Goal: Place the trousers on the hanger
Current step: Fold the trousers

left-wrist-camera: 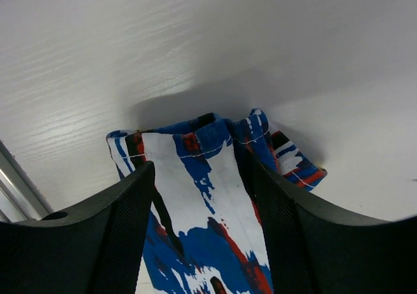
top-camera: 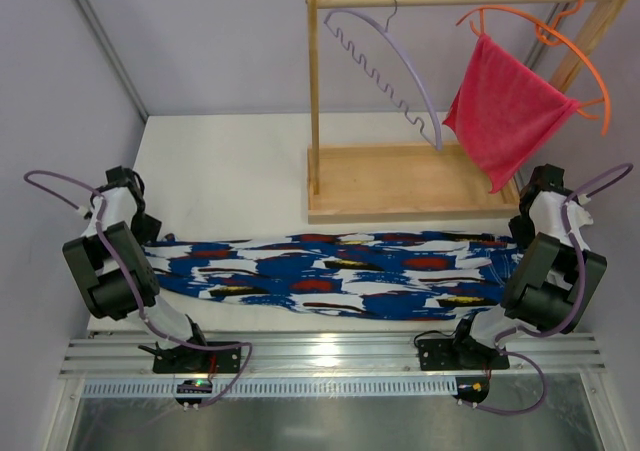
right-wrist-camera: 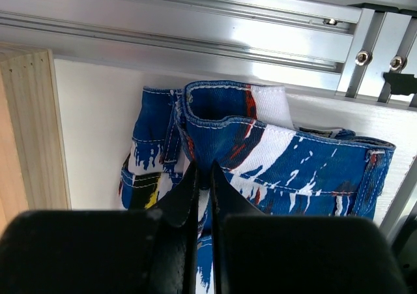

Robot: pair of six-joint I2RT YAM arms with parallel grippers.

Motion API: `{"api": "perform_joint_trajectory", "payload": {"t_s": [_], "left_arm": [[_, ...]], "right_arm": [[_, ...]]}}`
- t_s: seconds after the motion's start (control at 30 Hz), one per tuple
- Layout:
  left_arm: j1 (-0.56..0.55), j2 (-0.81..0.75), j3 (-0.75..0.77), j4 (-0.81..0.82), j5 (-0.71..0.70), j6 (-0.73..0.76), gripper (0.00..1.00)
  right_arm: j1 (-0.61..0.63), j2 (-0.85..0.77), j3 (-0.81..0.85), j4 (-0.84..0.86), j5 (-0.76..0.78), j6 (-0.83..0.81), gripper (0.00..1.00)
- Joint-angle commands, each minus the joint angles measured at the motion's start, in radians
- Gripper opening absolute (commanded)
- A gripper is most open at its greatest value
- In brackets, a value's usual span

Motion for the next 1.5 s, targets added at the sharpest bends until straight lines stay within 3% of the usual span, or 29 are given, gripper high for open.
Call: {"api": "perform_joint_trajectory", "payload": {"t_s": [0.0, 0.13, 0.17, 0.23, 0.27, 0.3, 0.67, 1.07, 1.13, 1.17, 1.33, 1.47], "left_arm": [[0.002, 0.012, 0.014, 0.03, -0.013, -0.02, 0.62], [0.004, 0.057, 0.022, 0.018, -0.044, -0.008, 0.47], [0.004, 0.06, 0.02, 0.023, -0.044, -0.009, 0.33], [0.002, 0.06, 0.019, 0.024, -0.027, -0.011, 0.18], [0.004, 0.054, 0.019, 0.024, -0.018, -0.012, 0.05], [0.002, 0.048, 0.02, 0.02, -0.019, -0.014, 0.01], [0.004, -0.173, 0.121, -0.027, -0.077, 0.019, 0.01], [0.004, -0.258, 0.073, 0.048, -0.012, 0.091, 0.01], [0.004, -0.278, 0.045, 0.076, 0.008, 0.092, 0.06], [0.004, -0.278, 0.027, 0.094, 0.015, 0.094, 0.14], [0.004, -0.216, -0.015, 0.173, 0.134, 0.089, 0.1], [0.002, -0.114, 0.003, 0.19, 0.217, 0.115, 0.2]], "right_arm": [[-0.008, -0.037, -0.012, 0.042, 0.026, -0.017, 0.04], [-0.007, -0.045, -0.015, 0.045, 0.028, -0.028, 0.04], [-0.008, -0.048, -0.015, 0.045, 0.026, -0.029, 0.04], [-0.007, -0.051, -0.015, 0.045, 0.026, -0.031, 0.04], [-0.007, -0.054, -0.016, 0.044, 0.025, -0.029, 0.04], [-0.008, -0.057, -0.013, 0.044, 0.023, -0.035, 0.04], [-0.008, -0.166, 0.033, -0.016, 0.028, -0.048, 0.04], [-0.016, -0.364, 0.033, -0.039, 0.08, -0.088, 0.04], [-0.016, -0.383, 0.024, -0.036, 0.081, -0.088, 0.04], [-0.016, -0.384, 0.021, -0.034, 0.084, -0.088, 0.04], [-0.019, -0.37, 0.018, -0.037, 0.087, -0.097, 0.04], [-0.02, -0.364, 0.018, -0.03, 0.092, -0.101, 0.04]]}}
